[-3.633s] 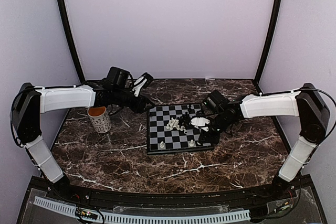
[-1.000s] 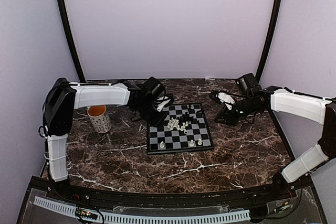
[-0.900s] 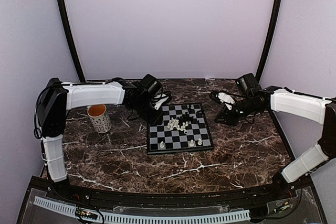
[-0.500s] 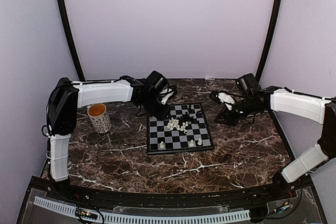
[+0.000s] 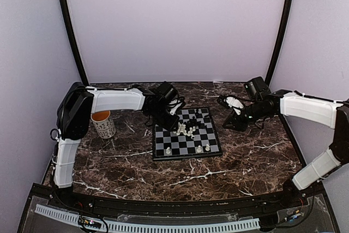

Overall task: Set up the chess pieces on the board
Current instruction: Pick up the pawn from the chessboard, then place the pawn on a2.

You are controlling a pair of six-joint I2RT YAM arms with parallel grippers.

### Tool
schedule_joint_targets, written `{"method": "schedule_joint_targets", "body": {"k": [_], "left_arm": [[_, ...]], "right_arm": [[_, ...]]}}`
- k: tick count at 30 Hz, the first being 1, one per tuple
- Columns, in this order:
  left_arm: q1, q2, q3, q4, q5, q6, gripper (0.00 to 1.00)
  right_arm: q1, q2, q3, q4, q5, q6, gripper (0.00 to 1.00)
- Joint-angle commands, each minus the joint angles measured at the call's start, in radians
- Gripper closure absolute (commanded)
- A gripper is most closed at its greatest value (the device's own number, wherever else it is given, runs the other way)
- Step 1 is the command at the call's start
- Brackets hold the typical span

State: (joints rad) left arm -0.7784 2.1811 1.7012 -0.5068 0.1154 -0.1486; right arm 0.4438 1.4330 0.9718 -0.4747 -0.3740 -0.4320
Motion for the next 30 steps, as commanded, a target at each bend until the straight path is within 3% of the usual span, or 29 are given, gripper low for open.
{"method": "schedule_joint_targets", "body": {"k": [1, 13, 23, 30], "left_arm": [[-0.004, 0.000, 0.030, -0.022, 0.007, -0.011, 0.81], [-0.004, -0.045, 0.054, -0.137, -0.038, 0.009, 0.95], [-0.014, -0.298, -0.239, -0.072, -0.022, 0.049, 0.97], [-0.040, -0.368, -0.373, -0.016, 0.035, 0.063, 0.96]], "right_arm": [[-0.004, 0.008, 0.013, 0.008, -0.013, 0.002, 0.75], [-0.004, 0.012, 0.014, 0.010, -0.017, 0.001, 0.75], [-0.003, 0.028, 0.024, 0.011, -0.032, 0.001, 0.75], [-0.004, 0.047, 0.045, -0.002, -0.047, 0.004, 0.75]]}}
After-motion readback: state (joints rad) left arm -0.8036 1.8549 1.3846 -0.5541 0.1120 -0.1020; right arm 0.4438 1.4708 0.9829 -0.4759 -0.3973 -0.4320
